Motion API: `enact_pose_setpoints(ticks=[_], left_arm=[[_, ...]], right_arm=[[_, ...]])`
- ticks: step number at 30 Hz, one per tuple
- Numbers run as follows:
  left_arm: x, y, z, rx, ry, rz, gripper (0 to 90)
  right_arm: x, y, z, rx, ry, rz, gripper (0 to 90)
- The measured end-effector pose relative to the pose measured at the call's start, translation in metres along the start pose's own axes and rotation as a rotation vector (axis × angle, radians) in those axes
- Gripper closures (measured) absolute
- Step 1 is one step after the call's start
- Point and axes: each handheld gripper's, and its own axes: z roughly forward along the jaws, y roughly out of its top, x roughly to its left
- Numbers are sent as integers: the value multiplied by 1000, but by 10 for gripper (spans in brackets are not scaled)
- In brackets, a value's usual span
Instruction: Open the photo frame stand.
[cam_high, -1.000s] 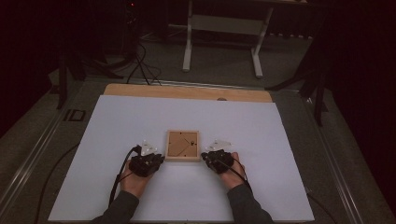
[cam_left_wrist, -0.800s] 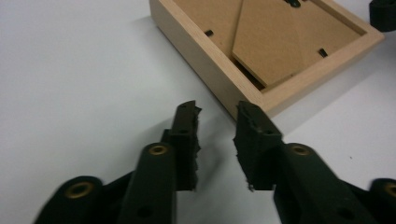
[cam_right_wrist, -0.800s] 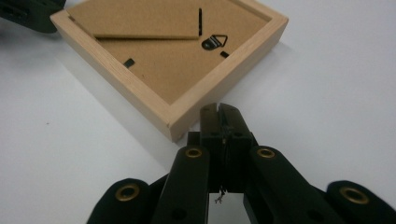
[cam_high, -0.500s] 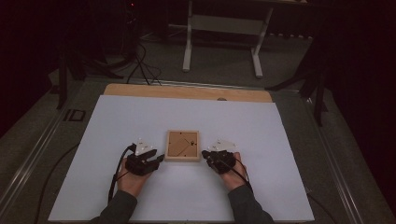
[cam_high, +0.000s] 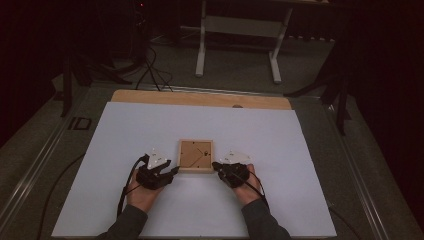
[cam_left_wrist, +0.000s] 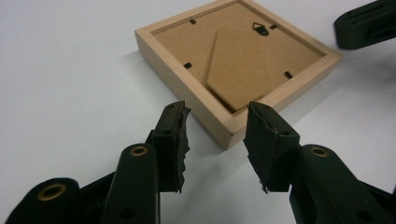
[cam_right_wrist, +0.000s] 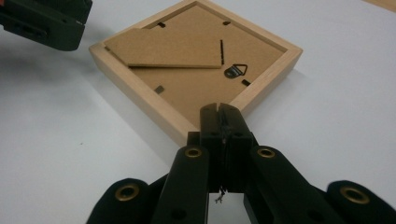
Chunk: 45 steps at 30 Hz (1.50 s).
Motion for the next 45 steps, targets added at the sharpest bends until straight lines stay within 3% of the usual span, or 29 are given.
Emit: enact_pose_setpoints(ticks=[6,19,28,39,45], left_arm=[[2,5,-4,-3,-22,-34,581],[-5,20,4,36,-41,6,574],[-3,27,11,41,-75,-7,539],[-8,38,24,79,-68,18,486],[-13,42,34,114,-45,52,474]], right_arm=[[1,0,3,1,9,-3,893],[4,1,3,1,19,-10,895],[4,0,3,-2,20,-16,895],[4,0,4,-6,23,-15,895],[4,0,4,-7,23,-13,895]])
